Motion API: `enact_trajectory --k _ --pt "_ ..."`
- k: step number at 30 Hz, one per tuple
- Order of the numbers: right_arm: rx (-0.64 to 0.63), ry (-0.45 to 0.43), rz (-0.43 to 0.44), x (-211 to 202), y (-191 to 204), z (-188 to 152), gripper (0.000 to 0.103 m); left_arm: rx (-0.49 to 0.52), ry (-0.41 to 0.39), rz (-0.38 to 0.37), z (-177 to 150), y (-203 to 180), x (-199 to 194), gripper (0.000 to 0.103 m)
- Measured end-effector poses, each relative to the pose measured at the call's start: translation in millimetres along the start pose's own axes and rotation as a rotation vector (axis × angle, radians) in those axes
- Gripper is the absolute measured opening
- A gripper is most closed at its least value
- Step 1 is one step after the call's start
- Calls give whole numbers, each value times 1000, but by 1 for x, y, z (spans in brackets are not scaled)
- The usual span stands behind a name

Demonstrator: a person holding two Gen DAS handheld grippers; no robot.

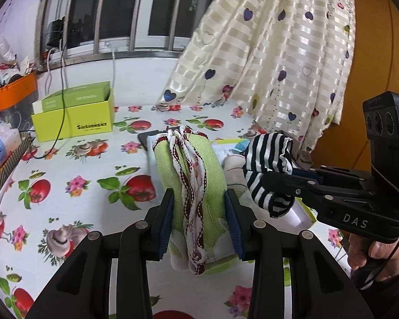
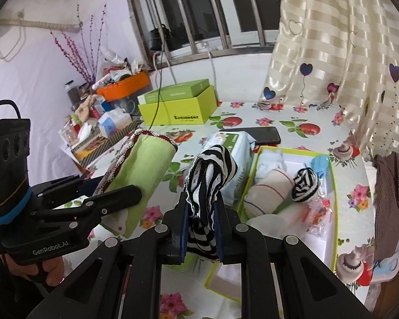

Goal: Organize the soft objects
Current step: 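Lower the striped sock into the box and open the right gripper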

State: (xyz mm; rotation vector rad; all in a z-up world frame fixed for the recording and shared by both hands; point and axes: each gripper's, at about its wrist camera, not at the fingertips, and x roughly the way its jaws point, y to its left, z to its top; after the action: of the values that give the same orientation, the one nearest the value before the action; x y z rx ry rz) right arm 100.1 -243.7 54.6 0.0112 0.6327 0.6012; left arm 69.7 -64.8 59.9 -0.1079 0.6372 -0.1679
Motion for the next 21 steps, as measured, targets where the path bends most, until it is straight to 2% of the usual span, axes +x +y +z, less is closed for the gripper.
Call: enact_trajectory --k 21 --pt "56 -9 -45 -15 -38 -13 16 70 51 -87 4 -51 26 39"
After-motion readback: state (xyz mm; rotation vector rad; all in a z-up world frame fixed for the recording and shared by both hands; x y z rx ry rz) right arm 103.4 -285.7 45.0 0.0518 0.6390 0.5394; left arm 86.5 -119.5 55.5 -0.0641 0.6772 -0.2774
